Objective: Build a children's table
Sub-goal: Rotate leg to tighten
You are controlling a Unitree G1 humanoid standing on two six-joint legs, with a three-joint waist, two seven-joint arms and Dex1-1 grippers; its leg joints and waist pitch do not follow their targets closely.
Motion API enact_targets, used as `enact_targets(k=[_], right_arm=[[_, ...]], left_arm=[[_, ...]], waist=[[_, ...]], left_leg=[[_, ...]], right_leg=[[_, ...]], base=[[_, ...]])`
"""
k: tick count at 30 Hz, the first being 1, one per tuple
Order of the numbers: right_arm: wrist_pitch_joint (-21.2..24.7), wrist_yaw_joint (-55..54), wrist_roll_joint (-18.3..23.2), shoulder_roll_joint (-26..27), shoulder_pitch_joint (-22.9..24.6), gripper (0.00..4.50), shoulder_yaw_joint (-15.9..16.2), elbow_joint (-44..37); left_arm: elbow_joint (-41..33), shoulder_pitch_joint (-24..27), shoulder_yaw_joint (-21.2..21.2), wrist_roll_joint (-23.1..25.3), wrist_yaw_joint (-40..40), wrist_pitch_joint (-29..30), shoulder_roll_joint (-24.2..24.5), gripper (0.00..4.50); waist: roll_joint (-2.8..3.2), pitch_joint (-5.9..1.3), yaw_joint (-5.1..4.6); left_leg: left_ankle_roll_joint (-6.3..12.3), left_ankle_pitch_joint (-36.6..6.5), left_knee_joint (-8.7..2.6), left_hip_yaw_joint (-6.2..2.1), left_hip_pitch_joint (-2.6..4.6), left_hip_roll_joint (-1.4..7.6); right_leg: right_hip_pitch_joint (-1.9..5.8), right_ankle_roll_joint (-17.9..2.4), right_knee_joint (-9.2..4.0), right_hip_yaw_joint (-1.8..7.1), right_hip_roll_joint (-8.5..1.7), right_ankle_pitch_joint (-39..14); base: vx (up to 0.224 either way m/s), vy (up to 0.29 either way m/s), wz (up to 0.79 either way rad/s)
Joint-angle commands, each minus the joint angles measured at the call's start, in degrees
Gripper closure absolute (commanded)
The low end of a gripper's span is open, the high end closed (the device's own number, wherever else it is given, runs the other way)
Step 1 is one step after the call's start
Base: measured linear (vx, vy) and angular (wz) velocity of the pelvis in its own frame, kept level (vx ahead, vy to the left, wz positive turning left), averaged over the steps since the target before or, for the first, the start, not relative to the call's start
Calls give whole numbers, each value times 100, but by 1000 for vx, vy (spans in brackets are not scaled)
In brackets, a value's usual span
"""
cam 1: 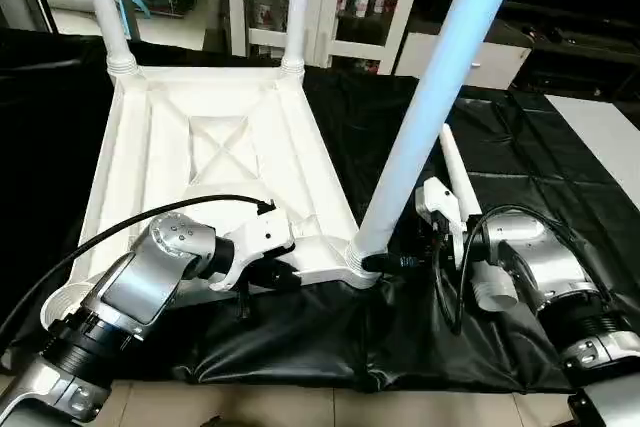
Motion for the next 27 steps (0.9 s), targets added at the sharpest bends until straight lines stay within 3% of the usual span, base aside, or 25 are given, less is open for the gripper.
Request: enact_targets(k=[1, 7, 9, 10, 14, 16, 18, 20, 21, 22, 23, 25, 26, 27], right_arm=[[-85, 260, -118, 43, 31, 188, 186, 111], [-111, 9, -142, 129, 58, 225, 119, 233], [34, -722, -104, 383, 75, 231, -182, 452], [34, -722, -104, 383, 75, 233, -182, 452], [233, -1827, -116, 740, 54, 238, -467, 701], [427, -2675, -170, 1094, 33, 238, -578, 791], [518, -3220, -252, 1323, 11, 240, -624, 850], [567, -3933, -410, 1606, -33, 241, -671, 962], [569, -4096, -452, 1668, -46, 241, -682, 993], [569, -4740, -489, 1913, -114, 241, -786, 1146], [569, -4740, -489, 1913, -114, 241, -786, 1146], [664, -5810, -374, 2415, -274, 242, -1072, 1509], [612, -6297, -376, 2701, -371, 242, -1133, 1712], [447, -6461, -477, 2937, -450, 242, -1035, 1851]], left_arm=[[84, 6, -382, -45, -222, -34, -95, 450], [86, 9, -376, -47, -238, -6, -97, 450], [162, -6, -259, -62, -51, 68, -205, 450], [162, -6, -259, -62, -51, 68, -205, 450], [414, -145, 160, -142, 647, 391, -667, 450], [607, -314, 459, -188, 1224, 742, -1081, 450], [720, -421, 579, -161, 1548, 931, -1299, 450], [892, -564, 704, -80, 1961, 1125, -1544, 450], [937, -598, 734, -60, 2061, 1170, -1601, 450], [1110, -728, 811, 39, 2420, 1202, -1779, 450], [1110, -728, 811, 39, 2420, 1202, -1779, 450], [1443, -982, 992, 176, 3060, 1176, -2149, 450], [1609, -1124, 1045, 253, 3390, 1081, -2336, 450], [1760, -1253, 1053, 339, 3678, 943, -2459, 450]], waist=[[88, -350, -51], [102, -333, -56], [99, -321, -77], [102, -313, -86], [84, -283, -202], [66, -286, -264], [61, -268, -355], [90, -270, -413], [115, -277, -460], [143, -275, -475], [162, -265, -554], [215, -260, -623], [237, -251, -644], [251, -248, -675]], left_leg=[[99, -1393, -430, 39, 18, 100], [59, -1610, -449, 26, 24, 103], [8, -1781, -461, 14, 17, 101], [-13, -1835, -468, 8, 16, 98], [-186, -2364, -470, -38, 50, 76], [-183, -2439, -452, -64, 51, 57], [-169, -2477, -424, -97, 33, 15], [-162, -2513, -426, -146, 2, 7], [-157, -2610, -448, -185, -20, 20], [-146, -2714, -460, -205, -4, 34], [-138, -2893, -499, -235, -2, 60], [-107, -3275, -479, -259, 119, 64], [-110, -3396, -498, -284, 123, 83], [-102, -3559, -550, -312, 77, 112]], right_leg=[[263, -1269, -306, 183, -197, -1511], [257, -1219, -336, 180, -198, -1764], [247, -1136, -361, 181, -203, -2032], [241, -1102, -374, 178, -205, -2145], [191, -788, -488, 130, -204, -3059], [185, -612, -543, 93, -221, -3485], [173, -338, -653, 12, -231, -4049], [199, -220, -706, -57, -250, -4204], [251, -200, -733, -121, -259, -4128], [261, -217, -758, -167, -261, -4052], [275, -268, -769, -223, -259, -3831], [238, -290, -863, -336, -257, -3677], [263, -300, -857, -377, -258, -3590], [329, -280, -820, -407, -245, -3430]], base=[[0, 0, 0], [0, 0, 0], [0, 0, 0], [0, 0, 0], [-14, -1, 0], [-58, -1, -3], [-55, -1, -7], [-26, 0, -4], [0, 0, 0], [0, 0, 0], [0, 0, 0], [0, 0, 0], [0, 0, 0], [0, 0, 0]])
